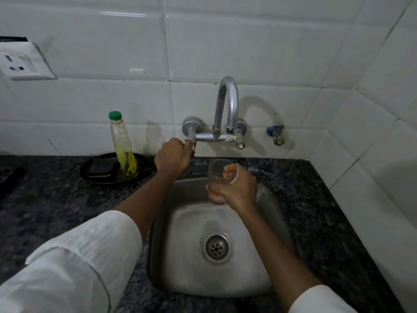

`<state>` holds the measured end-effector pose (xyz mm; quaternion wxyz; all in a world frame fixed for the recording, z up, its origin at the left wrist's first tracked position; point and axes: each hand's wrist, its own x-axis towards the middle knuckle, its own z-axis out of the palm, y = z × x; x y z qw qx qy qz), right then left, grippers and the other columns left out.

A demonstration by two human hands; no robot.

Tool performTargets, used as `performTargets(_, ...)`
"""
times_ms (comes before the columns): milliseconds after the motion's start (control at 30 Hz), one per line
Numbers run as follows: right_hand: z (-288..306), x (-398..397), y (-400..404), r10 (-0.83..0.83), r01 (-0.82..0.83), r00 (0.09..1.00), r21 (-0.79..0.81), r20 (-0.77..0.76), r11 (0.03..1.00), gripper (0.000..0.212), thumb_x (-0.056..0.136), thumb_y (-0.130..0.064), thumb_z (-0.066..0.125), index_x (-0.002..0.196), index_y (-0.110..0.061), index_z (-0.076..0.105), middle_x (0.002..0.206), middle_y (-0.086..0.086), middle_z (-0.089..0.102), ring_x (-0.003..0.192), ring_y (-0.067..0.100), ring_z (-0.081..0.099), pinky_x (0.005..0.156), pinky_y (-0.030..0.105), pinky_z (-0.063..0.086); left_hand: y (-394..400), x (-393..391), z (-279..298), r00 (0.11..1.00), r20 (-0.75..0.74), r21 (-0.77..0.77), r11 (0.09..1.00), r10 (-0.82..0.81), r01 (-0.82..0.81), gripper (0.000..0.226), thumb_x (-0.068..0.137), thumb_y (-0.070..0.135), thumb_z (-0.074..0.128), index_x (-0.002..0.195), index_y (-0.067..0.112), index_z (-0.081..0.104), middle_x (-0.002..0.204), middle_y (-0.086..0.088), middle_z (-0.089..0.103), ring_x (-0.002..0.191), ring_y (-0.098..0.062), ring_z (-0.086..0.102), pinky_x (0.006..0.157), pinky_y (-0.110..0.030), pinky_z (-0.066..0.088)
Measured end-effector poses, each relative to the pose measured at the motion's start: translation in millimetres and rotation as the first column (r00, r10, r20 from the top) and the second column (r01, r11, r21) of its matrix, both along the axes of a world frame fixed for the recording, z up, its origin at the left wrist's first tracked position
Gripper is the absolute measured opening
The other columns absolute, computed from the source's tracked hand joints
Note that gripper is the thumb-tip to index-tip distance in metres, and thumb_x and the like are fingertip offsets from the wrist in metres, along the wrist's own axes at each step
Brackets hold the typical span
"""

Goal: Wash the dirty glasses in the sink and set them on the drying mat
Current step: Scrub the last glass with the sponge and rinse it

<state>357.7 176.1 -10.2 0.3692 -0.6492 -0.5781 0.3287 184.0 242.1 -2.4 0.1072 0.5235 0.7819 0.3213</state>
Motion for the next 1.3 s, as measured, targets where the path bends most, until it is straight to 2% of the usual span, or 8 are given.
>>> performTargets(567,14.2,2.2,-5.5,-0.027,0.027,1.0,0.075,0.004,0.997,0.047,0.05,-0.029,0.092,0.084,-0.025,0.06,0.08,-0.01,0.065,0.072,0.005,0.061,0.059,0.016,0.043,7.9,-11.5,-11.4,0.979,0.199,-0.025,0.999,-0.03,0.035,0.054,0.091,0.048,0.034,0.09,0.01,0.073,0.09,-0.012,0.072,0.079,-0.03,0.064,0.07,-0.038,0.048)
performTargets(700,12.2,4.7,-7.8,-0.044,0.042,0.999,0.092,0.026,0.995,0.05,0.048,-0.034,0.093,0.088,-0.024,0.063,0.083,-0.008,0.068,0.075,0.009,0.064,0.067,0.025,0.051,-10.1,-4.0,-15.5,0.895,0.442,0.017,0.998,-0.055,0.053,0.05,0.094,0.053,0.04,0.094,0.013,0.07,0.096,-0.015,0.071,0.089,-0.035,0.066,0.084,-0.047,0.055)
performTargets(767,11.6,4.3,-7.8,-0.072,0.07,0.997,0.089,0.015,0.994,0.051,0.048,-0.035,0.092,0.087,-0.024,0.063,0.081,-0.008,0.068,0.074,0.01,0.064,0.066,0.025,0.05,-33.5,14.0,-29.5,0.733,0.68,-0.036,0.997,-0.021,0.061,0.036,0.096,0.054,0.047,0.1,0.021,0.062,0.107,-0.012,0.068,0.099,-0.033,0.064,0.087,-0.049,0.054)
performTargets(867,8.3,1.5,-8.1,-0.116,0.118,0.993,0.068,-0.026,0.991,0.052,0.051,-0.038,0.09,0.092,-0.022,0.063,0.082,-0.008,0.067,0.074,0.009,0.064,0.06,0.019,0.045,-71.3,54.3,-52.7,0.327,0.942,-0.189,0.929,0.08,0.318,0.05,0.095,0.06,0.044,0.116,0.021,0.066,0.117,-0.011,0.068,0.11,-0.029,0.062,0.081,-0.046,0.054)
performTargets(967,1.1,-2.2,-9.6,-0.083,0.082,0.995,-0.01,-0.064,0.997,0.054,0.059,-0.039,0.088,0.101,-0.023,0.059,0.088,-0.01,0.064,0.083,0.009,0.064,0.063,0.019,0.046,-81.6,79.9,-64.2,-0.179,0.978,-0.046,0.946,0.109,0.321,0.053,0.097,0.054,0.044,0.117,0.012,0.069,0.111,-0.015,0.073,0.106,-0.03,0.066,0.081,-0.044,0.058)
performTargets(1033,-2.5,2.2,-12.6,-0.019,0.019,1.0,-0.017,0.004,1.0,0.062,0.062,-0.039,0.086,0.11,-0.022,0.052,0.103,-0.008,0.06,0.097,0.012,0.06,0.077,0.026,0.049,-76.8,81.9,-66.5,-0.306,0.948,-0.011,0.966,0.092,0.257,0.051,0.1,0.047,0.045,0.125,0.005,0.063,0.108,-0.017,0.073,0.099,-0.027,0.071,0.078,-0.039,0.06)
performTargets(1167,1.9,34.3,-18.3,0.11,-0.303,0.887,0.384,0.449,0.872,0.052,0.074,-0.031,0.075,0.118,-0.016,0.051,0.114,-0.001,0.051,0.105,0.012,0.048,0.083,0.027,0.044,-63.2,69.8,-73.6,-0.216,0.964,-0.088,0.952,0.156,0.294,0.056,0.096,0.049,0.054,0.132,0.006,0.056,0.126,-0.022,0.065,0.113,-0.03,0.066,0.093,-0.043,0.056)
performTargets(1300,17.5,38.7,-5.5,0.6,-0.651,0.496,-0.188,0.627,0.735,0.013,0.087,-0.018,0.061,0.1,-0.014,0.06,0.107,0.003,0.065,0.095,0.02,0.063,0.078,0.035,0.053,-60.0,65.6,-71.2,-0.046,0.987,-0.123,0.914,0.152,0.386,0.043,0.095,0.047,0.056,0.113,0.01,0.067,0.1,-0.011,0.075,0.087,-0.018,0.071,0.071,-0.03,0.055)
